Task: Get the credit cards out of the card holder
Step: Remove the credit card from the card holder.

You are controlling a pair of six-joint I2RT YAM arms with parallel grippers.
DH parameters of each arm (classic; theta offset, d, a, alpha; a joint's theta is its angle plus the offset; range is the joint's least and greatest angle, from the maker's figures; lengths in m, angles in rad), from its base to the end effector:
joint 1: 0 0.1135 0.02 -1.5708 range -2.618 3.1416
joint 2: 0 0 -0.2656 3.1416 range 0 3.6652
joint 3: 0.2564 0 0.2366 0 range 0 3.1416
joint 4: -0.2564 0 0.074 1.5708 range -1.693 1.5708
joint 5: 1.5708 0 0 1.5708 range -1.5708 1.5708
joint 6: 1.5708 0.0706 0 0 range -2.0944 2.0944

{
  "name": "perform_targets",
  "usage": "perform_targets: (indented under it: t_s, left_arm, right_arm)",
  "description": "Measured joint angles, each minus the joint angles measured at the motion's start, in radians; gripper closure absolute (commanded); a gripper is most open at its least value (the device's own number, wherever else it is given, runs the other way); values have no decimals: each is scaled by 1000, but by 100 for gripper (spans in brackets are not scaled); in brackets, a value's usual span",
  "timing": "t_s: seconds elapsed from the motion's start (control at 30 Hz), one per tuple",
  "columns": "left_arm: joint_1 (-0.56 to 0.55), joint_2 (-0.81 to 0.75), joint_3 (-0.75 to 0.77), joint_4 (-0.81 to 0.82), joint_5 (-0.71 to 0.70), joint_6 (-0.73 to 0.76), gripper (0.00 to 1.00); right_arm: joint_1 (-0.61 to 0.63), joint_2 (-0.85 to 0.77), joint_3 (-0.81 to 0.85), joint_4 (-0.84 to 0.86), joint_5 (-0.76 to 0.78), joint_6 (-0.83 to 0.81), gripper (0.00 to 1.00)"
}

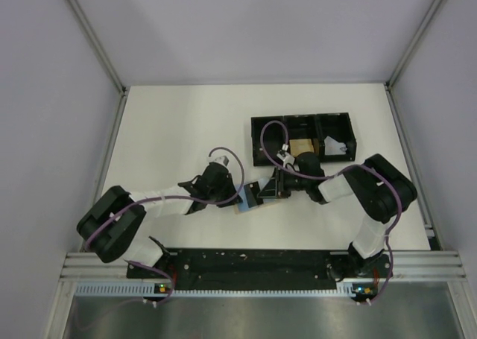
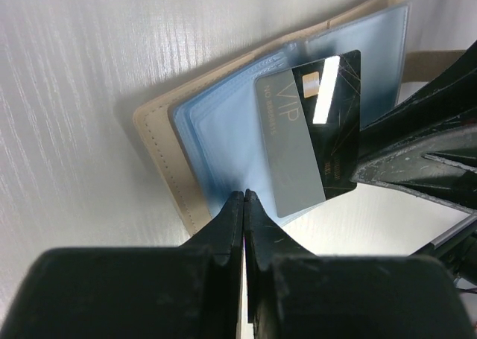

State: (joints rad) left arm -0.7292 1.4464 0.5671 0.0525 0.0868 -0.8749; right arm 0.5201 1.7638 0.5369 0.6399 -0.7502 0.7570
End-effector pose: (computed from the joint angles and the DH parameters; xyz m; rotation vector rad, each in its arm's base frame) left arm 0.2025 -0.1891 0.1328 -0.1436 2.5659 -0.7982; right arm 0.2444 0.1954 0.1093 -0.2139 2.3847 1.4888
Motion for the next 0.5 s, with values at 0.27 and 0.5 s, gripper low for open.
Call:
perform_targets:
  t_s: [0.27, 0.5]
  left_arm:
    - [0, -18, -16, -1, 0, -13, 100]
    - [0, -114, -72, -30, -10, 38, 93]
  right_arm:
    - [-7, 1, 0, -1, 3, 3, 100]
    - [-69, -60, 2, -125, 5, -73, 100]
